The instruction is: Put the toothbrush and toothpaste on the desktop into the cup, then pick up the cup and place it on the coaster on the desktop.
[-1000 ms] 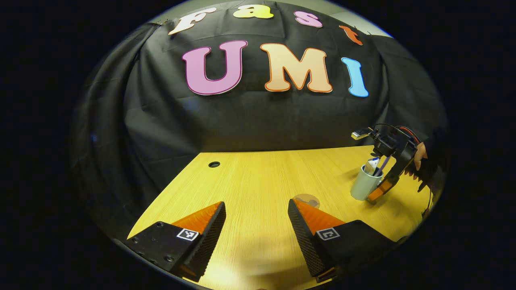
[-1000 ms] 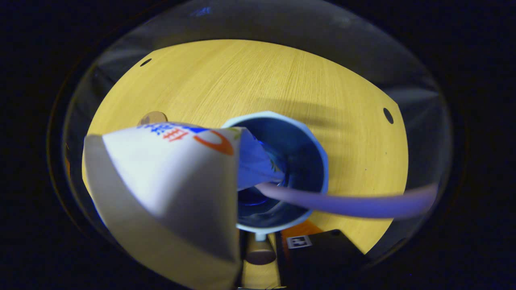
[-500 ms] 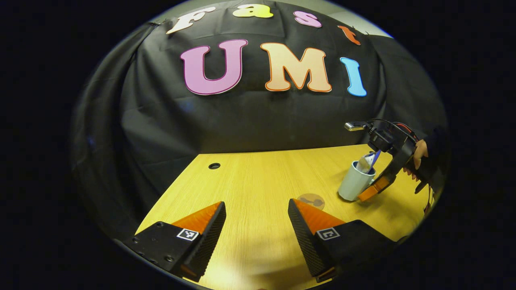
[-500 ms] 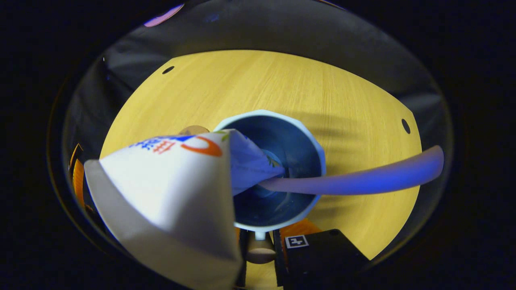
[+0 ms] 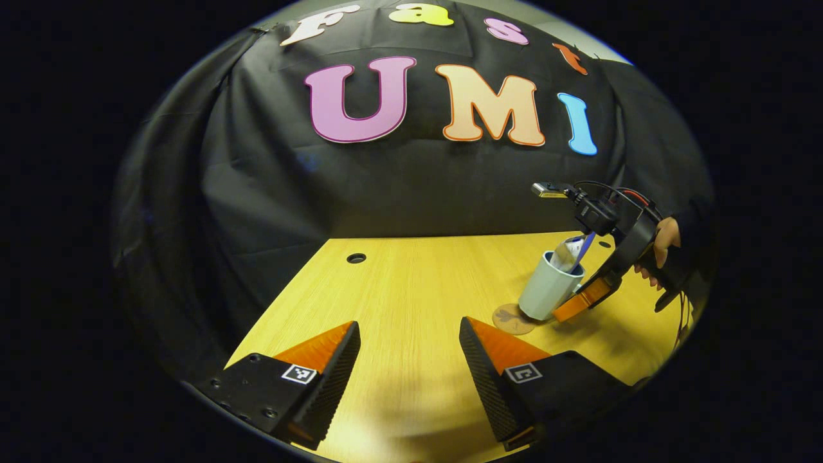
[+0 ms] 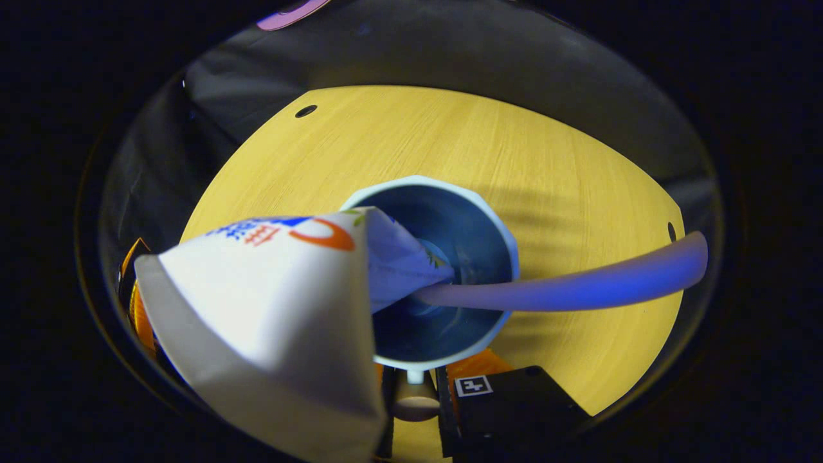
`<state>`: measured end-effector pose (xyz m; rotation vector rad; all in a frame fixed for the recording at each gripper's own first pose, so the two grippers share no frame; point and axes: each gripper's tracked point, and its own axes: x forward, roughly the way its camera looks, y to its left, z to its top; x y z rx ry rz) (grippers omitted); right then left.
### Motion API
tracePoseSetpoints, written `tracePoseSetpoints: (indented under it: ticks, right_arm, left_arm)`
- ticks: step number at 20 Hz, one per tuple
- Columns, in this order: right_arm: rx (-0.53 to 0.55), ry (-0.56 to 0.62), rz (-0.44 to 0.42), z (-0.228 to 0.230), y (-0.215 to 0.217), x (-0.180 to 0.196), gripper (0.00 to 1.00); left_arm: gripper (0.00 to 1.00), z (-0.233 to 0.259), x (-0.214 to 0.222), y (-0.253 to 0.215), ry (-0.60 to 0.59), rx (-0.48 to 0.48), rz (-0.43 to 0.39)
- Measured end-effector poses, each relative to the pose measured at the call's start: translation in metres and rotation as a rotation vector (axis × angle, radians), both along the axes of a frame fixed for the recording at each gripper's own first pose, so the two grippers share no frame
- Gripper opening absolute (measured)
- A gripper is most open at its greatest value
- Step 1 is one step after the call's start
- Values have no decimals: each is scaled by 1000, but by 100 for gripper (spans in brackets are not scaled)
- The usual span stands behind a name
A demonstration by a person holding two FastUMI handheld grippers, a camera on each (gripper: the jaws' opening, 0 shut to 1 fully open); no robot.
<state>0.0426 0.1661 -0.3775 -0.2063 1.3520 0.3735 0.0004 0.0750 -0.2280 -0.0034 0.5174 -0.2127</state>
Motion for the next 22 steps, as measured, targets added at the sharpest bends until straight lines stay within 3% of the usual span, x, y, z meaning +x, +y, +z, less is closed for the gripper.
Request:
tracePoseSetpoints:
  ticks: [8,14,17,18,21,22]
  right_arm:
    - [-60,2,29,-19,46,-5,36]
    - [34,-45,40,12,44,-17,44]
    - [89,-108,-8,37,24,-23,93]
    - [116,-132,-34,47,16,-25,100]
    - [183,-262,-99,83,-20,-22,95]
    - [196,-318,-111,96,-35,-20,99]
  left_arm:
    - [90,-8,5,3,13,-15,1]
    - [90,5,12,-35,-3,-19,-62]
    - [89,19,16,-70,-25,-36,-96]
    - [89,24,17,-81,-30,-43,-101]
    - [89,41,16,-119,-46,-90,-104]
    - [90,46,15,-131,-47,-101,-100]
